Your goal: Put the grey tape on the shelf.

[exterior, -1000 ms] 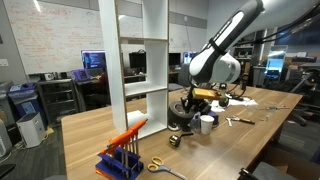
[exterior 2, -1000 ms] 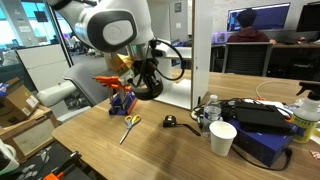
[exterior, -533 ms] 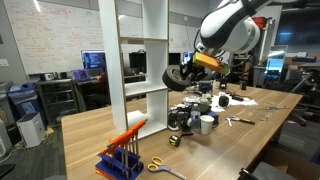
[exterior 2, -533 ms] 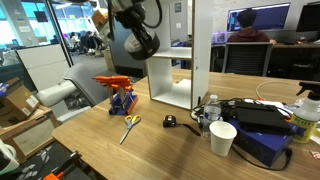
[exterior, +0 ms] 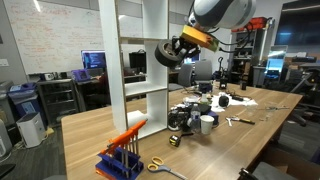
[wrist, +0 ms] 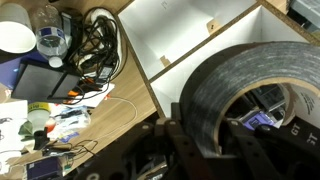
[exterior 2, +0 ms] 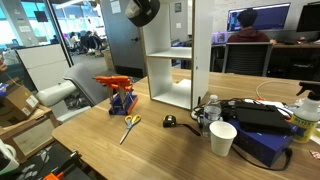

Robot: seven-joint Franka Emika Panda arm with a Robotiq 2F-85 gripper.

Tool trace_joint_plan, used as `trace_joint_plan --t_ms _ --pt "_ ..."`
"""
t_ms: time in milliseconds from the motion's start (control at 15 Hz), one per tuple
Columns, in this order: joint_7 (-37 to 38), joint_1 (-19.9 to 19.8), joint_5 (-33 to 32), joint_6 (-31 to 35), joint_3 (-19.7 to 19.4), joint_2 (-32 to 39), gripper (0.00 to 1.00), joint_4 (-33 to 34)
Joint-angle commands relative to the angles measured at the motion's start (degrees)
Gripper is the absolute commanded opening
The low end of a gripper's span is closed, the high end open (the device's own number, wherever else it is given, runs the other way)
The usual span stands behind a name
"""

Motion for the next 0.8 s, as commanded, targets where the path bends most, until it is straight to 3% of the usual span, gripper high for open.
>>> trace_joint_plan --t_ms 0,333,733 --pt "6.7 -3.9 -4.7 -0.4 3.4 6.7 0.06 9.3" --pt "11.3 -2.4 -8.8 -0.8 3.0 15.4 0.06 16.6" --pt "13.4 2.1 -9.9 -0.7 -0.3 25.2 0.06 22.4"
